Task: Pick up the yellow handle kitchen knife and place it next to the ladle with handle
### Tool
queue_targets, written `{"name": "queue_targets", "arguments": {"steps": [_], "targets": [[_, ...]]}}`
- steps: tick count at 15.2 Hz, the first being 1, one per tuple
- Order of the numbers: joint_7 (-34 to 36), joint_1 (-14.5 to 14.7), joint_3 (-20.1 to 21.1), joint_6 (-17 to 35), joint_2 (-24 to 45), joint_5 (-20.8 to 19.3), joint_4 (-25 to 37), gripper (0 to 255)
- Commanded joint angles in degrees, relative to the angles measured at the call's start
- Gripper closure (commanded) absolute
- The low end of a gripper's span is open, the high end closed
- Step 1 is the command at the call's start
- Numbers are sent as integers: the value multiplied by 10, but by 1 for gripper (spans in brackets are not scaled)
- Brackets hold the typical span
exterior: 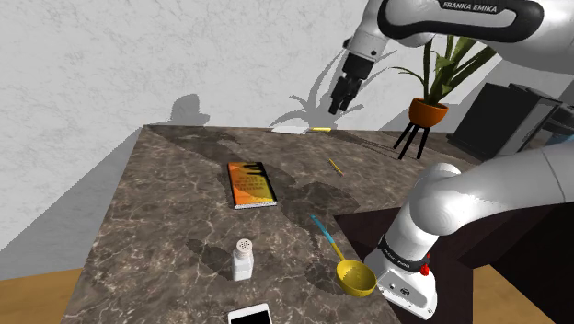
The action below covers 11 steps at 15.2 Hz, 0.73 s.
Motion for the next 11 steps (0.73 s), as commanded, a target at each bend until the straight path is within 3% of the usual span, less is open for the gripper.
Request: {"name": "queue_targets", "arguments": {"steps": [1,11], "targets": [[-50,1,-26,23,17,-20,-8,0],[-283,23,-154,143,157,-80,15,0]]}}
